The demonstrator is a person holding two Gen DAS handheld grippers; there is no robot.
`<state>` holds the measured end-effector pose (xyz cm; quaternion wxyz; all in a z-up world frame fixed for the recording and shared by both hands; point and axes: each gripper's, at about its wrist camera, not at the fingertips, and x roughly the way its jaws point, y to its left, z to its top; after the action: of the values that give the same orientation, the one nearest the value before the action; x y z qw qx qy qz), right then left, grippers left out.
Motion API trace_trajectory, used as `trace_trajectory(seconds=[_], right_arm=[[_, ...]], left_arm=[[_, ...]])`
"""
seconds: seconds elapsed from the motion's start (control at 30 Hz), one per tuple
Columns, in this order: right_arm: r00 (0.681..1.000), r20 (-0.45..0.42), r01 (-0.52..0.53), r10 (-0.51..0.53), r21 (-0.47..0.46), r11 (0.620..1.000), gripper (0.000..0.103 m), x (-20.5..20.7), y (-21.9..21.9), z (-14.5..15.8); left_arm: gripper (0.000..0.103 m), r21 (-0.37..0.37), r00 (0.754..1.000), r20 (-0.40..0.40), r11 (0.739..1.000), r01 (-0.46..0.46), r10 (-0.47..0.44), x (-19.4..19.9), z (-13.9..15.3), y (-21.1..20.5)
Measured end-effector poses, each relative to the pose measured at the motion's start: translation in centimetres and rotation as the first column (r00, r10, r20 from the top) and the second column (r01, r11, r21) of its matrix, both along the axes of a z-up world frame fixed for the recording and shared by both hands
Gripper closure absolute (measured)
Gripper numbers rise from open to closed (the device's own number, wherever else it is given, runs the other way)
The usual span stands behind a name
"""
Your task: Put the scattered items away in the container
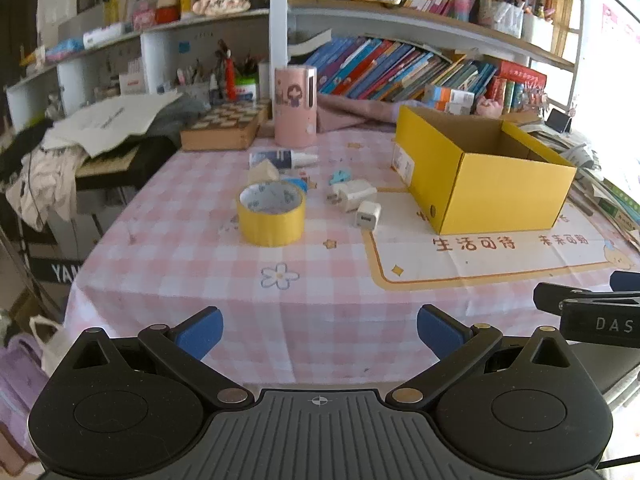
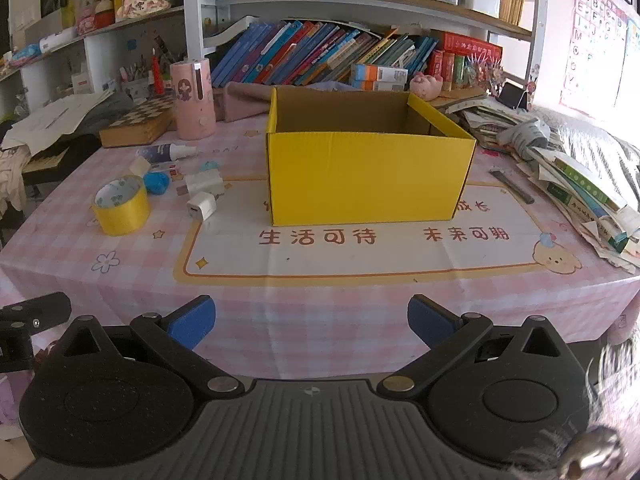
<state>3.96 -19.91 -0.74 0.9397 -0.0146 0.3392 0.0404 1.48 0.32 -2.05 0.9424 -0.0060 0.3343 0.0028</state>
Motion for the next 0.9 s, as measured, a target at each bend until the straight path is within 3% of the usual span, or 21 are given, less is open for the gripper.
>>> trace_trajectory(seconds=[0.5,0.67,0.9], right_arm=[[1.0,0.014,-0.015,0.015,0.003,1.0,0.0,-0.12,0.2,0.21],[1.0,0.025,-0.01,0.01,-0.001,1.0,0.0,-0.17,0.15,0.31],[0.999,0.034,-0.018,0.018,-0.006,1.0,0.0,-0.18,0.32,0.41]], left_arm=[[0.0,-0.021,0.995,0.095,0.999,0.027,-0.025,-0.64,0.79,0.23],[0.0,-0.013,0.996,0.078,0.999,0.05,-0.049,-0.46,0.63,-0.03],[0.0,-0.02,0.991,0.124,0.998,0.058,-0.056,-0.86,0.41,0.08]])
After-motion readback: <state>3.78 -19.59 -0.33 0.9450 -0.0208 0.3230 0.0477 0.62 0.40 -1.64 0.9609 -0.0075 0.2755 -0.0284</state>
